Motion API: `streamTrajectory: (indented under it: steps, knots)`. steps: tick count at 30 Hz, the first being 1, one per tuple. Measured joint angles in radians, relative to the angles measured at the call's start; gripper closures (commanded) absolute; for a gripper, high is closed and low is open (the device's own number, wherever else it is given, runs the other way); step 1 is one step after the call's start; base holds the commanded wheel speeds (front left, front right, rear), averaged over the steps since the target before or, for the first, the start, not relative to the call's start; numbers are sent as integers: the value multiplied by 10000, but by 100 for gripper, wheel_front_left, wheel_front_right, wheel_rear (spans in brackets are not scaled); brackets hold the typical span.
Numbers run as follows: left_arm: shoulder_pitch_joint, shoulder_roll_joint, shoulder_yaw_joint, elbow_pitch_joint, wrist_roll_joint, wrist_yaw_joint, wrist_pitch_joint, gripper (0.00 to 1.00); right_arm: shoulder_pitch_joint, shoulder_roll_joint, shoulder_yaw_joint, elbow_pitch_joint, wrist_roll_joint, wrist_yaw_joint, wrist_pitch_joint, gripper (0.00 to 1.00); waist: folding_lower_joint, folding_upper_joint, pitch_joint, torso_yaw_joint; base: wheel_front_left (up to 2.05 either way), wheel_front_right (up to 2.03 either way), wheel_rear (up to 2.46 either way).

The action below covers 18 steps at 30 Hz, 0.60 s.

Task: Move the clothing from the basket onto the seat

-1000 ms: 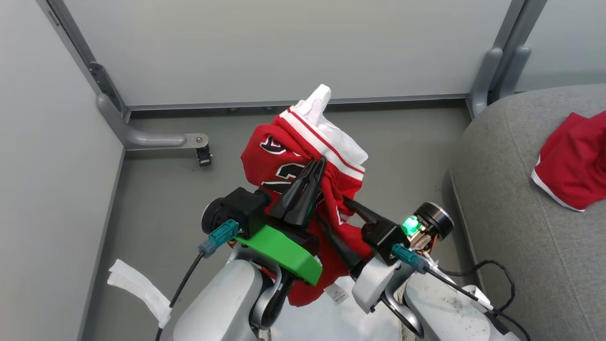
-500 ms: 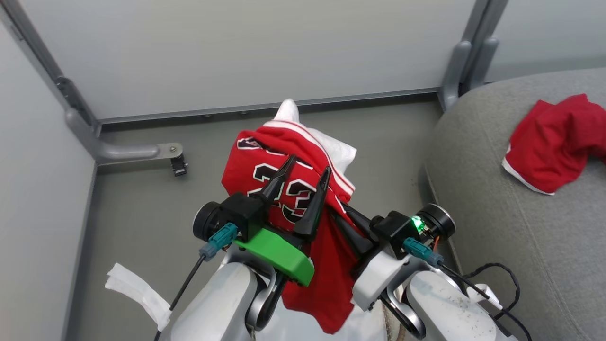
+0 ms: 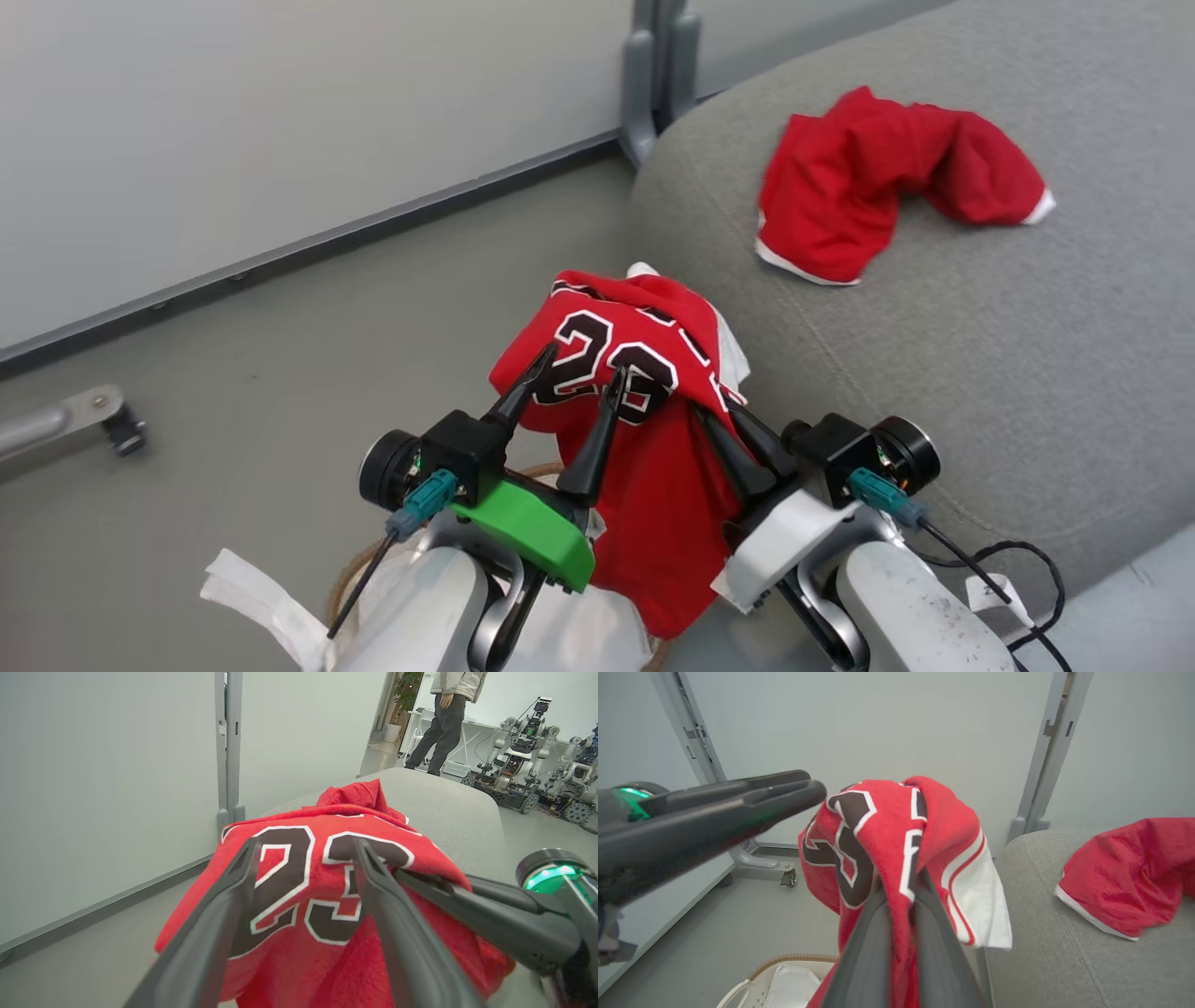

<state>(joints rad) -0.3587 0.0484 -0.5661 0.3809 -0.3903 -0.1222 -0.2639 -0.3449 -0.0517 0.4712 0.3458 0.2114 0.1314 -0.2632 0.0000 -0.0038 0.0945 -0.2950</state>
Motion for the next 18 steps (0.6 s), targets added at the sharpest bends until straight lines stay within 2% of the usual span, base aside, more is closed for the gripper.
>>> streamTrajectory:
  steps: [2, 3, 7, 14, 18]
  knots:
    - [30, 2, 10, 77, 81, -10, 0, 0, 134, 4, -157, -88, 2, 0, 0, 100, 0, 0, 54, -481, 0, 0, 0]
    - [7, -2, -171, 144, 84, -23, 0, 0, 322, 10, -569, -284, -42, 0, 0, 100, 0, 0, 131, -971, 0, 0, 0]
    - [-247, -13, -489, 362, 31, -58, 0, 0, 690, -8, -1266, -616, -140, 0, 0, 100, 0, 0, 346, -1705, 0, 0, 0]
    - [-560, -15, -836, 709, -105, -67, 0, 0, 684, -13, -2326, -953, -343, 0, 0, 100, 0, 0, 1010, -2286, 0, 0, 0]
    - [-576, 127, -708, 802, -8, -67, 0, 0, -155, -391, -3014, -1034, -372, 0, 0, 100, 0, 0, 1450, -2379, 0, 0, 0]
